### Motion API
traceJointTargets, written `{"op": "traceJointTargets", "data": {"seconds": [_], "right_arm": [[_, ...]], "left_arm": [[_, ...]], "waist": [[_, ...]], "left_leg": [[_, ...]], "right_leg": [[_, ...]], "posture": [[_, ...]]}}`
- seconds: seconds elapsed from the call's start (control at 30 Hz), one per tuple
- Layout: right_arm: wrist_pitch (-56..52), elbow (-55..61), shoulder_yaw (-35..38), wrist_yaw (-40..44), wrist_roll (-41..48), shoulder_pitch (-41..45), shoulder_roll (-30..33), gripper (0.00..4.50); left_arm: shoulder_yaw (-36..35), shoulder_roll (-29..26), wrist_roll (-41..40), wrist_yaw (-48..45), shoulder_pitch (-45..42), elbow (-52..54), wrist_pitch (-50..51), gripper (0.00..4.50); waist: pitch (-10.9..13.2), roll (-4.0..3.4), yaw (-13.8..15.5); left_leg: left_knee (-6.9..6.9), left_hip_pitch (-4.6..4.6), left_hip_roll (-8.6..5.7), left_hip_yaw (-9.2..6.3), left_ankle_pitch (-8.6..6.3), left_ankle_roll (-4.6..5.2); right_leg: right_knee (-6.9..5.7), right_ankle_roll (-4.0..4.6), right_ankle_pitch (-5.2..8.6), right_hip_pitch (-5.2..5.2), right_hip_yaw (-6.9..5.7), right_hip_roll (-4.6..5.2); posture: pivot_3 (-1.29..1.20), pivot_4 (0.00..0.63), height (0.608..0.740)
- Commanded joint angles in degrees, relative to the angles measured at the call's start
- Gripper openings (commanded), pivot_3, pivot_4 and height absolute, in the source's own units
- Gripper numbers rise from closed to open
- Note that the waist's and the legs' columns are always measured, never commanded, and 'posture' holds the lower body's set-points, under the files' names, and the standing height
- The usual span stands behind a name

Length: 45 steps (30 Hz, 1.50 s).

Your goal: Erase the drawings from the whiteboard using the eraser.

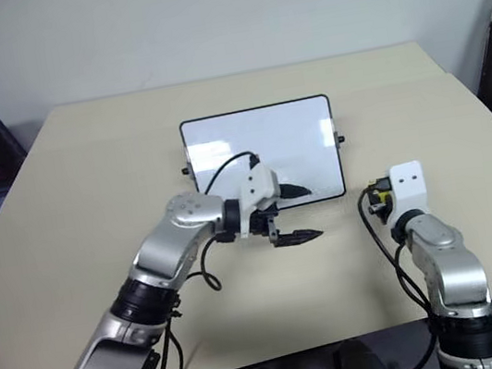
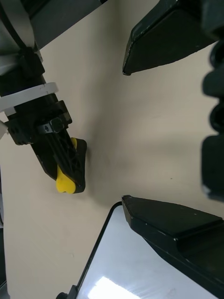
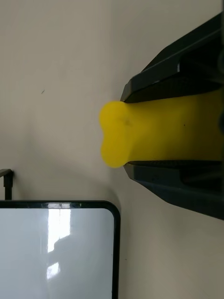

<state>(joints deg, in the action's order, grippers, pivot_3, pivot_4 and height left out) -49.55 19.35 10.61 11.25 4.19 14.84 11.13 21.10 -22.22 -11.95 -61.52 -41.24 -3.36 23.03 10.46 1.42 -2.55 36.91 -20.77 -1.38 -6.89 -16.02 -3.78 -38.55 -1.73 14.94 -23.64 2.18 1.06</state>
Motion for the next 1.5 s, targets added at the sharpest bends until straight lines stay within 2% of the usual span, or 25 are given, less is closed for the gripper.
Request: {"op": "traceJointTargets", "data": {"seconds": [0.03, 0.27, 0.33, 0.4, 0.57, 0.6, 0.73, 0.87, 1.0, 1.17, 1.33, 1.5], "right_arm": [[-0.2, -0.7, 2.4, -1.0, 1.8, 1.4, -0.1, 1.31], [0.7, -2.9, 2.8, -1.3, 2.9, 1.7, 1.4, 1.31], [0.7, -3.4, 3.2, -1.7, 3.3, 1.7, 1.1, 2.03], [0.9, -3.8, 3.1, -1.4, 3.7, 1.9, 1.3, 2.53], [2.7, -4.2, 3.0, -1.0, 5.1, 2.0, 1.5, 4.37], [2.9, -3.6, 3.2, -1.0, 5.7, 2.2, 1.2, 4.44], [7.3, -0.7, 2.5, -0.7, 6.1, 2.4, 1.4, 4.44], [14.2, 4.7, -1.0, -0.4, 4.3, -0.8, 1.5, 4.44], [23.4, 12.5, -3.7, 0.6, 5.1, -8.9, -0.8, 4.44], [33.4, 17.1, -4.9, 5.6, 8.1, -25.3, -1.9, 4.44], [42.3, 11.5, -1.5, 9.3, 9.5, -33.1, -0.7, 4.44], [44.3, 8.2, 0.3, 10.6, 11.7, -33.9, 0.1, 4.44]], "left_arm": [[-0.1, 0.4, 0.4, 0.0, -0.1, 1.3, -0.9, 4.5], [-0.4, 0.6, 0.3, 0.5, 0.7, 2.5, 0.1, 4.5], [-0.4, 0.7, 0.3, 0.7, 1.1, 2.9, 0.3, 4.5], [-0.4, 0.7, 0.3, 1.1, 1.6, 3.5, 0.6, 4.5], [-1.1, 0.4, 0.4, 2.5, 3.2, 4.4, 1.0, 4.5], [-1.9, 0.1, 0.1, 3.0, 3.6, 4.4, 1.3, 4.5], [-7.8, -0.3, 0.2, 9.3, 5.0, 3.0, 0.6, 4.5], [-15.9, -1.4, -2.5, 15.1, 10.6, 6.8, 2.9, 4.5], [-22.3, -1.3, -2.9, 22.1, 21.0, 14.8, 3.8, 4.5], [-30.1, 3.4, -2.2, 34.7, 35.3, 24.5, 3.3, 4.5], [-30.5, 7.7, 1.2, 43.0, 44.0, 28.8, 1.0, 4.5], [-29.9, 9.2, 3.0, 46.5, 46.8, 29.5, -0.6, 4.5]], "waist": [[0.0, 0.0, 0.1], [0.0, 0.0, 0.1], [0.0, 0.0, 0.1], [0.0, 0.0, 0.1], [0.0, -0.01, 0.1], [0.0, 0.0, 0.1], [0.0, -0.01, 0.0], [0.0, -0.02, -0.3], [0.0, -0.04, -0.2], [0.0, -0.02, 0.8], [0.0, -0.05, 1.0], [0.0, -0.06, 1.0]], "left_leg": [[0.0, 0.0, 0.0, -0.01, 0.0, 0.0], [0.0, 0.0, 0.0, -0.01, 0.0, 0.01], [0.0, 0.0, 0.0, -0.01, 0.0, 0.01], [0.0, 0.0, 0.0, -0.02, 0.0, 0.01], [0.01, 0.0, 0.0, -0.01, 0.0, 0.01], [0.01, 0.0, 0.0, -0.01, 0.0, 0.01], [0.02, 0.02, 0.02, 0.0, 0.0, 0.01], [0.01, 0.04, 0.07, -0.02, 0.0, 0.01], [-0.05, 0.0, 0.17, -0.1, -0.03, 0.02], [0.0, -0.04, 0.13, -0.28, -0.1, -0.02], [0.06, 0.13, 0.15, -0.26, -0.12, 0.0], [0.07, 0.26, 0.13, -0.13, -0.07, 0.04]], "right_leg": [[0.0, 0.03, -0.02, 0.0, 0.01, 0.0], [-0.01, 0.11, -0.07, 0.0, 0.0, 0.0], [-0.02, 0.11, -0.07, 0.0, 0.0, 0.0], [-0.02, 0.12, -0.07, 0.0, 0.01, -0.01], [-0.02, 0.12, -0.07, 0.0, 0.01, 0.0], [-0.03, 0.12, -0.07, 0.0, 0.01, 0.0], [-0.05, 0.12, -0.07, 0.0, 0.01, 0.0], [-0.06, 0.11, -0.06, 0.0, 0.02, 0.0], [0.0, 0.07, -0.01, -0.02, 0.08, 0.15], [0.09, 0.03, 0.01, -0.01, 0.11, 0.35], [0.5, -0.3, 0.09, 0.44, -0.05, 0.3], [0.45, -0.26, -0.05, 0.52, 0.01, 0.18]], "posture": [[0.0, 0.15, 0.74], [0.0, 0.15, 0.74], [0.0, 0.15, 0.74], [0.0, 0.15, 0.74], [0.0, 0.15, 0.74], [0.0, 0.15, 0.74], [0.0, 0.15, 0.74], [0.0, 0.15, 0.74], [0.0, 0.15, 0.74], [0.0, 0.15, 0.74], [0.0, 0.15, 0.74], [0.0, 0.15, 0.74]]}}
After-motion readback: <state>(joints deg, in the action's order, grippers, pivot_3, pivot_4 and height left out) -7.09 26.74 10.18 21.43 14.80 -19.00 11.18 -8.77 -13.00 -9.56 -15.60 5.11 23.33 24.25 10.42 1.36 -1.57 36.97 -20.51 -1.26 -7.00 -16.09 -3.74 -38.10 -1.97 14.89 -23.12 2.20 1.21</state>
